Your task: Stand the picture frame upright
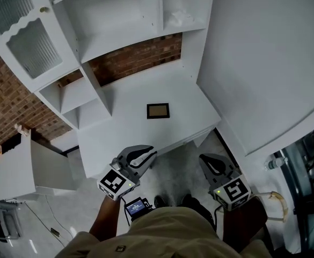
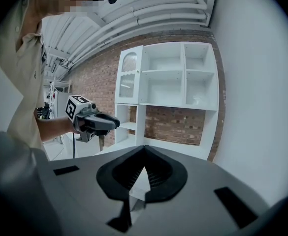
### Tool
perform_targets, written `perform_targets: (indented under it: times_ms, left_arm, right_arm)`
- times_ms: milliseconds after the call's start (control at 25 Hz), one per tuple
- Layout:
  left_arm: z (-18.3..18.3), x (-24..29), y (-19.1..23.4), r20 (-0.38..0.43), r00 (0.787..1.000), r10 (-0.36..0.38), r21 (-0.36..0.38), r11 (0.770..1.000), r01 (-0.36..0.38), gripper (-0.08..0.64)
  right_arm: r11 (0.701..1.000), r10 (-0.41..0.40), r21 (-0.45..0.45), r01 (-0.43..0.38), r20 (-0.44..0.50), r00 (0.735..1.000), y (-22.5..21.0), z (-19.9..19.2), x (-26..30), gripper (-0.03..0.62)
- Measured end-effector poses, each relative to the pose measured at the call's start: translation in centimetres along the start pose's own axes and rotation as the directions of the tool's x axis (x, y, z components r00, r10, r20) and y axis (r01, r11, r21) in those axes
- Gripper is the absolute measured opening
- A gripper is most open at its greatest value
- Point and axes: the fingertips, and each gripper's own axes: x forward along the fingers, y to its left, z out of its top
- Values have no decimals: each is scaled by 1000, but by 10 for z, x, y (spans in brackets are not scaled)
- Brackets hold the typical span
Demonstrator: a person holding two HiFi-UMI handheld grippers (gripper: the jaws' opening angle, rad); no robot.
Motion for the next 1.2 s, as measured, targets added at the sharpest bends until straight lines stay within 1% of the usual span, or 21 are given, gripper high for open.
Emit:
perform_targets:
  times_ms: [200,280,520,760,880,1000,1080,1200]
  left_arm:
    - [-16,10,30,-24,1000,20,-21,1000,-20,67]
    - [-22,16,45,-38,998,43,-27,999,-44,67]
    - [-31,33,105,-88,986,145,-38,988,-149,67]
    - [-37,79,166,-123,970,211,-47,975,-218,67]
    - [-41,103,191,-137,963,231,-60,969,-241,67]
    - [-51,123,218,-156,954,255,-79,960,-270,67]
    - [-64,135,237,-177,946,271,-93,952,-290,67]
    - [-94,149,263,-226,930,290,-124,938,-322,67]
  right_arm:
    - [1000,22,5,-22,-2,1000,-24,4,37,3]
    - [999,43,7,-43,-1,999,-38,1,55,3]
    - [989,147,19,-147,9,989,-78,2,127,3]
    - [971,238,-11,-238,23,971,-133,11,196,3]
    - [964,265,-8,-265,4,964,-161,8,225,3]
    - [957,287,-29,-288,-18,958,-186,6,256,3]
    - [952,303,-31,-304,-26,953,-200,1,278,3]
    - [951,305,-20,-308,-100,947,-222,-16,309,3]
